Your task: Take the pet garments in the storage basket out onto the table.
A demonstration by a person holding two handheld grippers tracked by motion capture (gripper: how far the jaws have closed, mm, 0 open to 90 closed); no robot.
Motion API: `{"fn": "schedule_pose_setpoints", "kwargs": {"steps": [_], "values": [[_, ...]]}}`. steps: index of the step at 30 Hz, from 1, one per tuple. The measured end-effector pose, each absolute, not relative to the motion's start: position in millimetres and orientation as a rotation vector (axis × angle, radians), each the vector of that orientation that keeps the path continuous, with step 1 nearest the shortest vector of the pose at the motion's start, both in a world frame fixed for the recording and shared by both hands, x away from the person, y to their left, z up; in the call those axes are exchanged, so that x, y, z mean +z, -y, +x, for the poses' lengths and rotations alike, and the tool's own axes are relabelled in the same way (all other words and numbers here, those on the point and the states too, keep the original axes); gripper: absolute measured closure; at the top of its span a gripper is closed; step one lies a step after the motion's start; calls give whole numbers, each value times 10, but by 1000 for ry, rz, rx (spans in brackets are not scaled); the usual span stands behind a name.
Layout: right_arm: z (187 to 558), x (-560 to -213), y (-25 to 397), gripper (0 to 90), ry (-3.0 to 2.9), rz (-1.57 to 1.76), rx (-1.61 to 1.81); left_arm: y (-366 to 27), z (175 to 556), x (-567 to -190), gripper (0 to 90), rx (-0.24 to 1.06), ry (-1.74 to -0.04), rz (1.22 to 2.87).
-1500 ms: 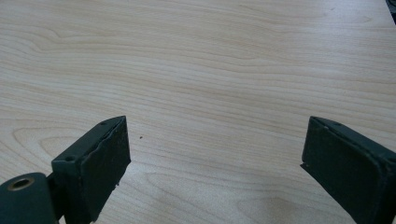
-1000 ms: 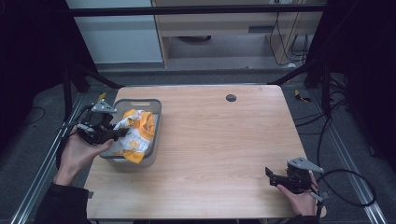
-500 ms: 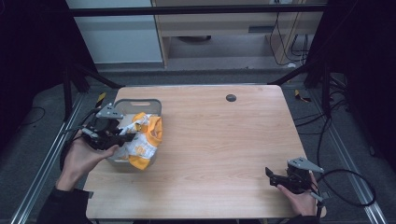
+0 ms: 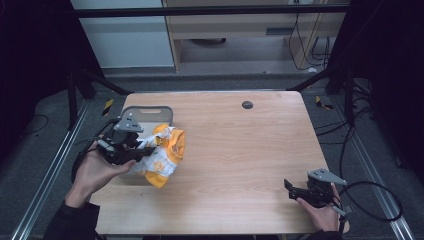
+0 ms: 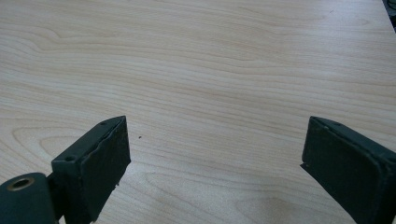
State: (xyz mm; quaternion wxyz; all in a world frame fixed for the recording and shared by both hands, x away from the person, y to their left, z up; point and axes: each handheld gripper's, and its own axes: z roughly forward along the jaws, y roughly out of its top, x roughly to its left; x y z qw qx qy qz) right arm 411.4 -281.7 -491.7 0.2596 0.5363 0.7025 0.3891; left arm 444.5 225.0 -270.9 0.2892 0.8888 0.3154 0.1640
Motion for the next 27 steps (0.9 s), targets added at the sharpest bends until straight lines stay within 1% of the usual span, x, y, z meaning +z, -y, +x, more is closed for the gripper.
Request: {"fn": "schedule_pose_setpoints", "kwargs": {"steps": [18, 27], "values": [[4117, -4918, 2812, 76, -1908, 1445, 1056, -1891, 4473, -2819, 761, 363, -734, 2433], [4115, -4918, 2807, 76, -1913, 1454, 1062, -1748, 4500, -2886, 761, 346, -700, 2464]]}}
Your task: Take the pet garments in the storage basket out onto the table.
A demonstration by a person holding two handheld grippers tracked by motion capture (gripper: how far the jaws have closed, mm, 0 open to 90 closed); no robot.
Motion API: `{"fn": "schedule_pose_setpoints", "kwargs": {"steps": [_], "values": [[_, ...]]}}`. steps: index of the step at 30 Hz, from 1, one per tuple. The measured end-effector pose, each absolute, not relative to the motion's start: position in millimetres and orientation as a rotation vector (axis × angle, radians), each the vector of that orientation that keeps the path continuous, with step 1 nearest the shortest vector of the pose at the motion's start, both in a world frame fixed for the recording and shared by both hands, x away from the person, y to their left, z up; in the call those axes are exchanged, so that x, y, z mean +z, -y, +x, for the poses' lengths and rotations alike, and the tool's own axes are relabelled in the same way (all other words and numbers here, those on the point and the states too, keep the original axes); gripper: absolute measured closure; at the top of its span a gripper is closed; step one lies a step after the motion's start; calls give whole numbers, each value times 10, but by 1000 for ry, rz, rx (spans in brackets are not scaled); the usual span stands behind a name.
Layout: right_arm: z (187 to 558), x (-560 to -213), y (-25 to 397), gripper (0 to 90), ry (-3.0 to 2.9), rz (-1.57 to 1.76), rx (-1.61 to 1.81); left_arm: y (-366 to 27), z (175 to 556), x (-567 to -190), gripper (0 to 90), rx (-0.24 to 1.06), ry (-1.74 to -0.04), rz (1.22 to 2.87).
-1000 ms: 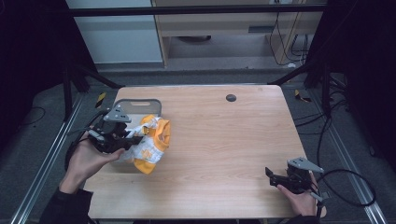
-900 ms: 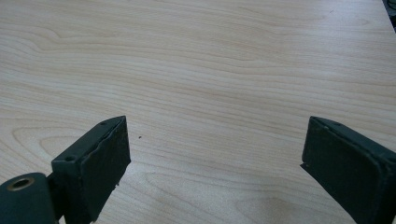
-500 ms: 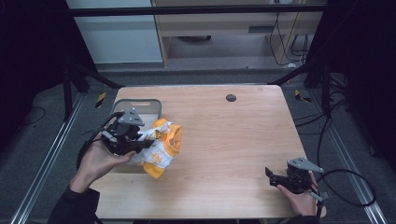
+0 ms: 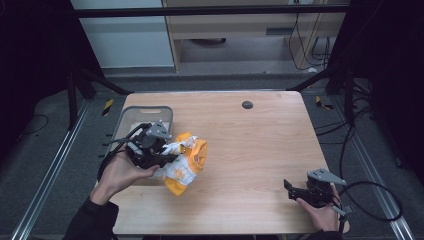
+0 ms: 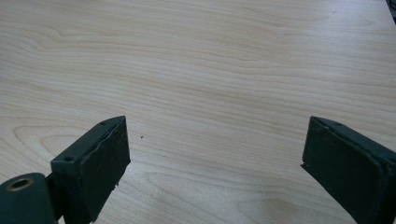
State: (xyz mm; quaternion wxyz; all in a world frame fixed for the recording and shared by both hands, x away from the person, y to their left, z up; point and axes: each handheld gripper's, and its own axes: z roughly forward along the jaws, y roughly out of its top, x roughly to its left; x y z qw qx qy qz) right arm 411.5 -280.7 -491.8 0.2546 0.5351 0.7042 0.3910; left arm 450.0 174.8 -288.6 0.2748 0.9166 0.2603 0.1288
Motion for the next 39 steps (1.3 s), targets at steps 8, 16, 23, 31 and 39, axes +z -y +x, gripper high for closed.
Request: {"fn": "schedule_pose_setpoints", "kwargs": {"steps": [8, 16, 23, 31, 39], "values": [[4111, -4918, 2810, 76, -1913, 1452, 1063, -1613, 4508, -2934, 761, 325, -663, 2482], [4111, -4917, 2811, 76, -1911, 1451, 1063, -1463, 4517, -3006, 761, 302, -617, 2517], [4111, -4918, 2807, 75, -1913, 1451, 1065, -1325, 4546, -3087, 760, 281, -594, 2539], [4111, -4918, 2811, 73, -1912, 1447, 1066, -1171, 4582, -3210, 760, 257, -571, 2553], [4111, -4919, 2809, 73, -1912, 1442, 1066, -1057, 4585, -3326, 760, 246, -543, 2573]]}}
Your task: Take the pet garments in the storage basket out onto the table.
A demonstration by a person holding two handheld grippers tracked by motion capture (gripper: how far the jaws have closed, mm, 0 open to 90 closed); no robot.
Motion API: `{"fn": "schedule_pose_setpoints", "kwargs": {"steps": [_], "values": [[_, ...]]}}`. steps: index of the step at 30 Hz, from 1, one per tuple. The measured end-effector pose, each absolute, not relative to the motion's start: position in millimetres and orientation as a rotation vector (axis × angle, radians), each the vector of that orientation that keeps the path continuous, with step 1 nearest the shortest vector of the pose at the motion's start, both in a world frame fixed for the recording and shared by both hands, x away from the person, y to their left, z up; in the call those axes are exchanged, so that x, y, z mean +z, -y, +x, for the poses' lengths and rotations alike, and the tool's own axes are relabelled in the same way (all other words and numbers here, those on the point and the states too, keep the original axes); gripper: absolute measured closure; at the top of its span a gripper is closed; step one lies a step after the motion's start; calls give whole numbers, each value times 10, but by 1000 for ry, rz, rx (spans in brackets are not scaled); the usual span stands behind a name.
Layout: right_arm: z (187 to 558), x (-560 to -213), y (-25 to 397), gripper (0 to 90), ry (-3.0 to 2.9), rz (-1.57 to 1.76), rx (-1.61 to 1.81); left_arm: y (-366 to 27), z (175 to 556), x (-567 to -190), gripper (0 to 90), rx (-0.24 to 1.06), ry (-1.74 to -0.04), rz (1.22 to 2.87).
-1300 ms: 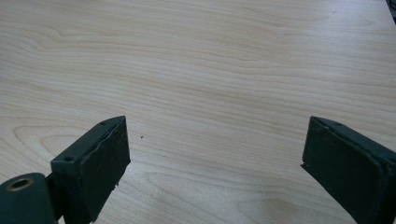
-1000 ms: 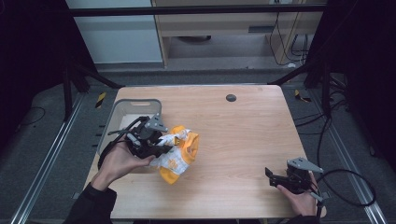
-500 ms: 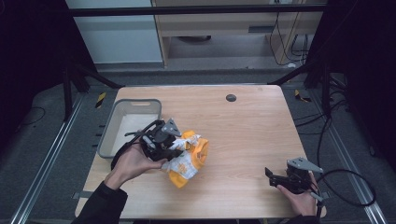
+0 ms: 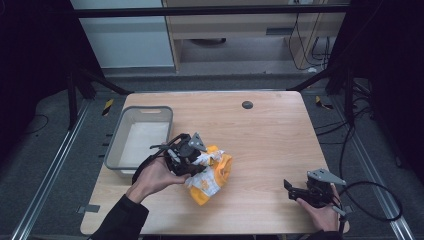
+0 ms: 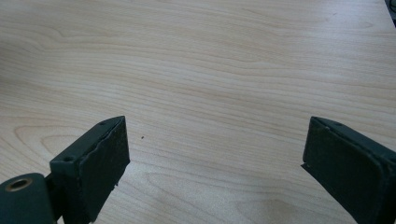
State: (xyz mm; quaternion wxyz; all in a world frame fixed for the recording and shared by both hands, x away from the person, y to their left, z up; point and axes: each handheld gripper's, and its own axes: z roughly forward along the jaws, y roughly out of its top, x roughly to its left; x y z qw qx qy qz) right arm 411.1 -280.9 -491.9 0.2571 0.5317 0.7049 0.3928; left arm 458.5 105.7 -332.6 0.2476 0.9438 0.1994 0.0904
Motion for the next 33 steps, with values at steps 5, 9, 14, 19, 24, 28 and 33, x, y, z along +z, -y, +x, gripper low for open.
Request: {"fn": "schedule_pose_setpoints", "kwargs": {"steps": [5, 9, 14, 19, 24, 28, 33], "values": [[4110, -4920, 2808, 73, -1914, 1443, 1064, -984, 4596, -3406, 760, 237, -527, 2595], [4109, -4918, 2809, 73, -1910, 1444, 1066, -941, 4603, -3448, 760, 236, -515, 2605], [4110, -4919, 2810, 72, -1909, 1440, 1065, -888, 4612, -3517, 760, 224, -503, 2619], [4112, -4921, 2810, 71, -1908, 1431, 1061, -835, 4621, -3590, 760, 212, -492, 2624], [4113, -4922, 2809, 71, -1908, 1427, 1059, -769, 4616, -3654, 760, 215, -474, 2632], [4109, -4918, 2803, 71, -1908, 1435, 1063, -708, 4614, -3701, 759, 202, -460, 2637], [4111, -4919, 2803, 71, -1908, 1430, 1063, -644, 4610, -3761, 759, 204, -447, 2642]]}}
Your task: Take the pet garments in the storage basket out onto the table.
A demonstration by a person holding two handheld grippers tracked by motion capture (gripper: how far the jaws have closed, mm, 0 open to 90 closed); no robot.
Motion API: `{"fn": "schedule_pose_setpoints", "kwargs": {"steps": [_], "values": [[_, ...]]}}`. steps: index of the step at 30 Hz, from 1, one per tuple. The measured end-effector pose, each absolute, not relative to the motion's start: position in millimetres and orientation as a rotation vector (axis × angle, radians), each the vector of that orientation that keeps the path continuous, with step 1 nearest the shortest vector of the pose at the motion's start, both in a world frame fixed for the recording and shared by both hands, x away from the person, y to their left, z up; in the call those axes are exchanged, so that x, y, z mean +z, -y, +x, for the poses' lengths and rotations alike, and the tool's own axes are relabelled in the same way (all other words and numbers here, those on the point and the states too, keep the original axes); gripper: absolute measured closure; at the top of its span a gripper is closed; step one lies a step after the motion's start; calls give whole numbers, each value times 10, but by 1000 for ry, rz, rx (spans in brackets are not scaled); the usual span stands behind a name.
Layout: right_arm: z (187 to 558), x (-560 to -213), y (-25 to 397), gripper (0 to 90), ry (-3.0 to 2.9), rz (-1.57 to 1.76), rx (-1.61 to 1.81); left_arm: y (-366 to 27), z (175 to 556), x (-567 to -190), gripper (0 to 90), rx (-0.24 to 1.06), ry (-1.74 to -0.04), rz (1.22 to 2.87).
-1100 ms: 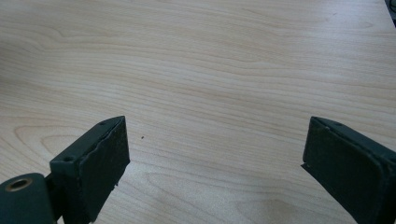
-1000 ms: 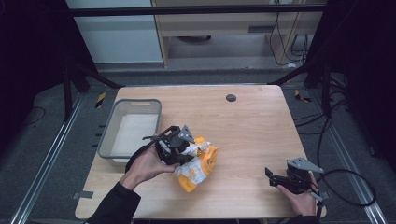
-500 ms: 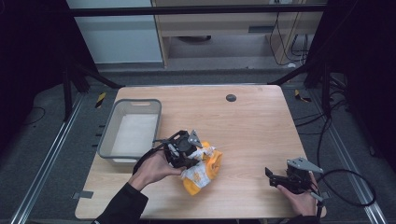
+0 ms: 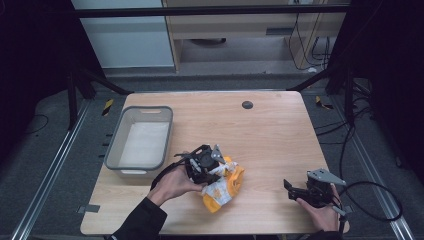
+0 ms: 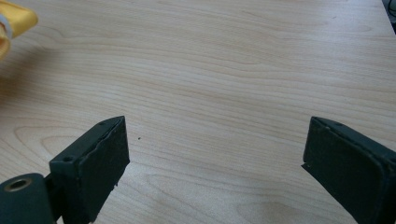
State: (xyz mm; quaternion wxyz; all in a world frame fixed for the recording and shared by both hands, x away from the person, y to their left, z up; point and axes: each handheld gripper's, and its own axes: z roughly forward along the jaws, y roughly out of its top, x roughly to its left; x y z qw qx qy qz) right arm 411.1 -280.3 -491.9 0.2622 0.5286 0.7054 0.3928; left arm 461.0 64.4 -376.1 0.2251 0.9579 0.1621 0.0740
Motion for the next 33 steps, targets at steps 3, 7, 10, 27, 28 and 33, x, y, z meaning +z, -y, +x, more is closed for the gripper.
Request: {"fn": "schedule_pose_setpoints", "kwargs": {"steps": [3, 7, 10, 27, 28, 33], "values": [[4112, -4919, 2803, 72, -1909, 1428, 1062, -606, 4613, -3799, 758, 212, -440, 2646], [4111, -4919, 2804, 72, -1909, 1429, 1063, -571, 4613, -3850, 757, 218, -436, 2644], [4109, -4917, 2800, 72, -1910, 1433, 1066, -554, 4618, -3885, 757, 229, -434, 2642], [4111, -4918, 2804, 71, -1913, 1431, 1065, -492, 4657, -4124, 710, 201, -422, 2644], [4111, -4918, 2803, 71, -1914, 1430, 1065, -489, 4656, -4137, 700, 202, -420, 2645], [4108, -4917, 2797, 72, -1915, 1434, 1069, -482, 4658, -4178, 640, 215, -408, 2642]]}}
